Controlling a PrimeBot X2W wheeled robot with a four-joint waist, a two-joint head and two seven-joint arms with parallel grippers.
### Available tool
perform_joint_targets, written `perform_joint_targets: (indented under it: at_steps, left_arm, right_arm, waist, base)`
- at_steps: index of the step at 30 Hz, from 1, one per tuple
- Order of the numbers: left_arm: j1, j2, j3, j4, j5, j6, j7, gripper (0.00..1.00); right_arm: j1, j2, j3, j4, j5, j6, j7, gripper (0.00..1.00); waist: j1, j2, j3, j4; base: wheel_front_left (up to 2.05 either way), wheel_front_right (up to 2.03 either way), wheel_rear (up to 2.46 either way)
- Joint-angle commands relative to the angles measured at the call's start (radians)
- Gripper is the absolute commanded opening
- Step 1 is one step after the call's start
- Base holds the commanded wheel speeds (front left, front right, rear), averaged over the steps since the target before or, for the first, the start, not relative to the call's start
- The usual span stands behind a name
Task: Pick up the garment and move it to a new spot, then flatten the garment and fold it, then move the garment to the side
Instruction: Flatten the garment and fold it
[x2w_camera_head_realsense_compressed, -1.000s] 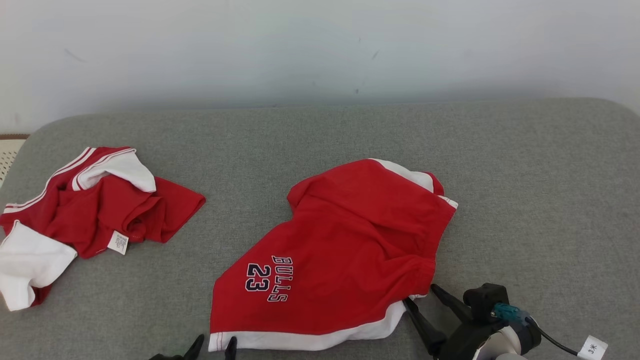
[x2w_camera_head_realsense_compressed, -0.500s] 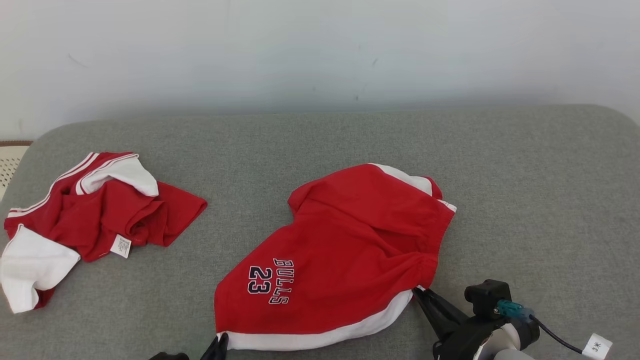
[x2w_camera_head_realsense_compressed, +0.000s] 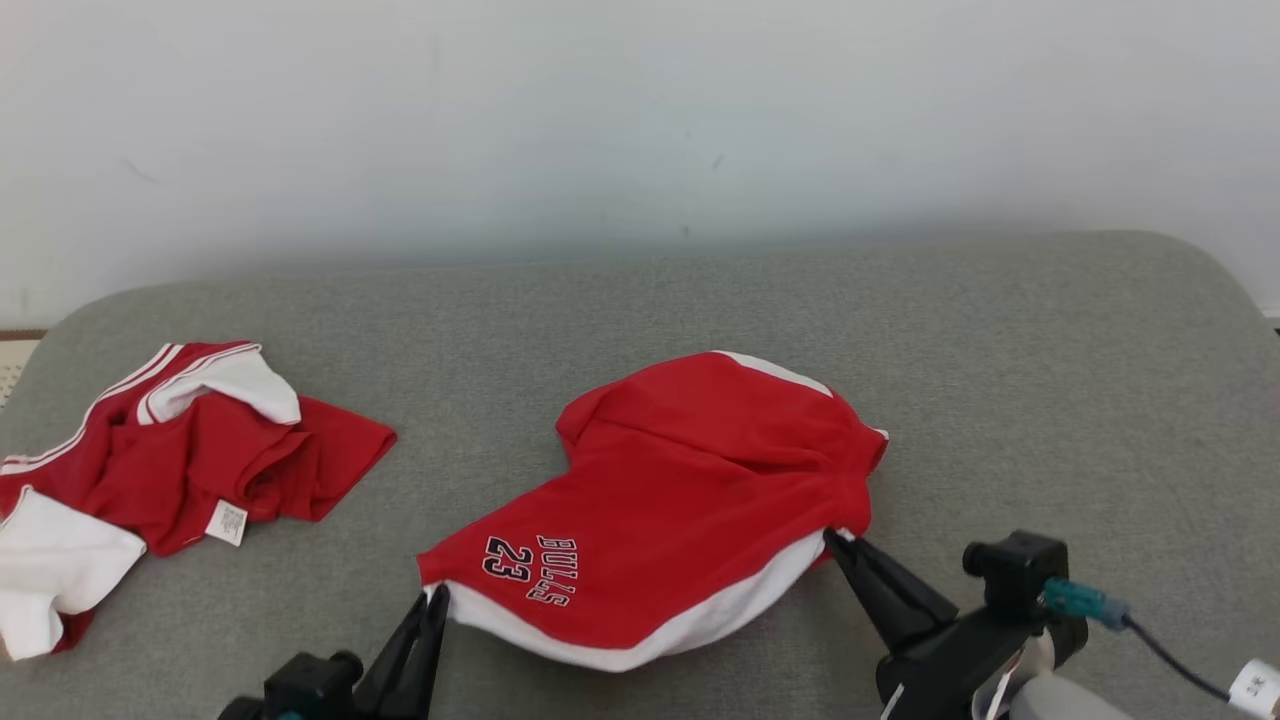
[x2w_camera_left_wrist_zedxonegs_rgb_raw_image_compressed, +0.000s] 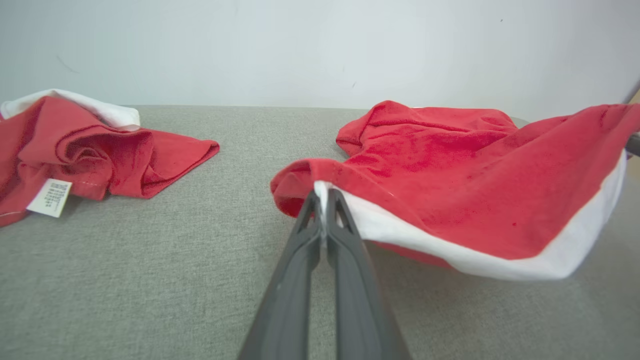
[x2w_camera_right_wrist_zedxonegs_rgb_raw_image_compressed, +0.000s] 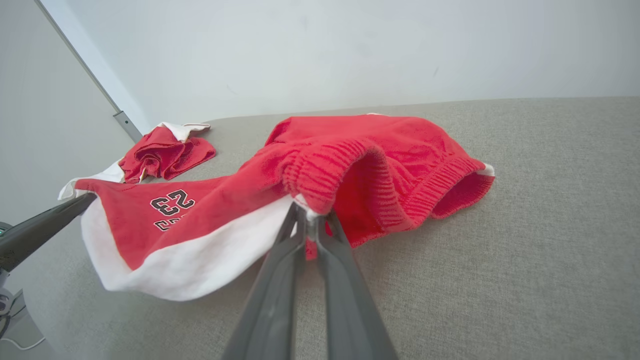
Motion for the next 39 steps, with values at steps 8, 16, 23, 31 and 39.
perform_joint_targets:
  at_steps: [8, 16, 23, 31, 39]
  left_arm:
    - [-0.196, 0.102, -0.066, -0.019, 0.033, -0.016, 0.023, 0.0]
    - [-0.543, 0.196, -0.148, 0.012, -0.033, -0.016, 0.091, 0.0]
    - [-0.892, 0.267, -0.246, 0.091, -0.085, -0.017, 0.135, 0.0]
    - [-1.263, 0.296, -0.28, 0.263, -0.145, -0.017, 0.141, 0.0]
    - [-1.492, 0.238, -0.294, 0.475, -0.136, -0.016, 0.094, 0.0]
  right_arm:
    - [-0.13, -0.067, -0.016, -0.086, 0.078, 0.001, 0.054, 0.0]
    - [-0.418, -0.031, -0.015, -0.035, 0.159, 0.001, 0.119, 0.0]
    - [-0.754, 0.021, 0.001, 0.072, 0.256, 0.001, 0.166, 0.0]
    - [-1.101, 0.085, -0.032, 0.278, 0.347, 0.001, 0.149, 0.0]
    - [-1.293, 0.119, -0.01, 0.513, 0.329, 0.001, 0.096, 0.0]
  waist:
    - [0.0, 0.0, 0.021, -0.051]
    - [0.0, 0.0, 0.143, -0.103]
    - [0.0, 0.0, 0.28, -0.13]
    - [0.0, 0.0, 0.411, -0.148]
    - [0.0, 0.0, 0.448, -0.136]
  base:
    - [0.0, 0.0, 0.0]
    - [0.0, 0.0, 0.0]
    - [0.0, 0.0, 0.0]
    - [0.0, 0.0, 0.0]
    - [0.0, 0.0, 0.0]
